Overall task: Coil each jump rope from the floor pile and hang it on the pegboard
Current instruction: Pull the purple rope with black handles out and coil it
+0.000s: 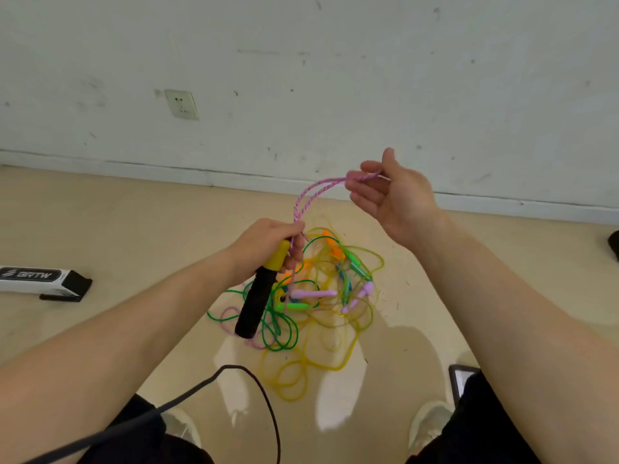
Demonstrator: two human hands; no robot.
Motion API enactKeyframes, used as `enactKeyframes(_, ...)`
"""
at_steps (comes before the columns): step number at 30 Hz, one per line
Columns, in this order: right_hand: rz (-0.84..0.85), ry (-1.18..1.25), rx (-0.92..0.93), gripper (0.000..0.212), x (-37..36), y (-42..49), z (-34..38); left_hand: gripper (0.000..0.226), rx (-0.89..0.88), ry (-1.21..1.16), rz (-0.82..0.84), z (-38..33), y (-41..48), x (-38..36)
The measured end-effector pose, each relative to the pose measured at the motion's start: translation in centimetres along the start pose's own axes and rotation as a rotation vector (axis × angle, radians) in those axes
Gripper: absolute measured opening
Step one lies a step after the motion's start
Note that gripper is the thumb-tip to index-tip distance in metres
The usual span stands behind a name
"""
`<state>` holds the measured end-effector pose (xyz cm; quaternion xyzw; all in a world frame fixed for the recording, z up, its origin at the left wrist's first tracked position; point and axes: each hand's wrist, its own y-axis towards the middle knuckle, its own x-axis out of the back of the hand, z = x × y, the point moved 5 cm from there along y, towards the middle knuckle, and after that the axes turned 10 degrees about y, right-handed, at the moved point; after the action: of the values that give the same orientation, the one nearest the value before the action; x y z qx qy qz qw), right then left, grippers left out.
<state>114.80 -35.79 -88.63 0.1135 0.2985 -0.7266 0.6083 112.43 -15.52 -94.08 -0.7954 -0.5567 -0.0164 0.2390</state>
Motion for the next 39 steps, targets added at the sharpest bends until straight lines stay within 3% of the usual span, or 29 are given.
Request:
enactKeyframes(2, -0.028, -0.246, -0.131, 0.043, 0.8, 0.3, -2.4, 0.037, 0.012, -0.233, -0.025, -1.5, 0.1, 0.5)
enactKeyframes(6, 0.073, -0.549, -0.26, 0.032, 0.5, -0.7, -7.1, 0.037, 0.02, -0.54, 0.012, -3.6, 0.0, 0.9)
enactKeyframes(10, 0.33, -0.618, -0.271, 0.031, -0.9, -2.4, -10.2, 0.032, -0.03, -0.766, 0.048, -5.6, -0.2, 1.2)
enactKeyframes(13, 0.52, -0.726, -0.345, 0.016, -1.0, -3.2, -12.5, 0.027, -0.074, -0.89, 0.02, -6.9, -0.2, 2.0)
enactKeyframes(17, 0.433, -0.97, -0.307, 0.019, 1.7, -2.0, -13.7, 0.024, -0.161, -0.994, -0.082, -7.4, -0.3, 5.0)
enactKeyframes(20, 0.307, -1.03, -0.257, 0.026, 4.2, -0.5, -13.0, 0.026, -0.173, -0.924, -0.226, -6.4, -0.1, 7.2)
enactKeyframes(24, 0.182, -0.811, -0.169, 0.034, 4.1, 0.1, -10.1, 0.018, -0.142, -0.369, -0.436, -4.1, 0.3, 8.1)
enactKeyframes(28, 0.238, -0.4, -0.095, 0.034, 0.8, -0.9, -6.4, 0.014, -0.14, 0.124, -0.29, -1.5, 0.7, 4.4)
enactKeyframes(30, 0.279, -0.17, -0.103, 0.032, -0.6, -1.4, -4.8, 0.013, -0.151, 0.189, -0.177, -0.2, 0.6, 1.8)
enactKeyframes(35, 0.274, 0.14, -0.058, 0.032, -2.0, -2.3, -1.3, 0.022, -0.103, -0.009, 0.13, 1.1, -0.8, -3.9)
enactKeyframes(39, 0.144, 0.247, 0.027, 0.033, -0.5, -1.6, 0.6, 0.032, -0.146, 0.198, 0.061, 1.0, -0.9, -3.5)
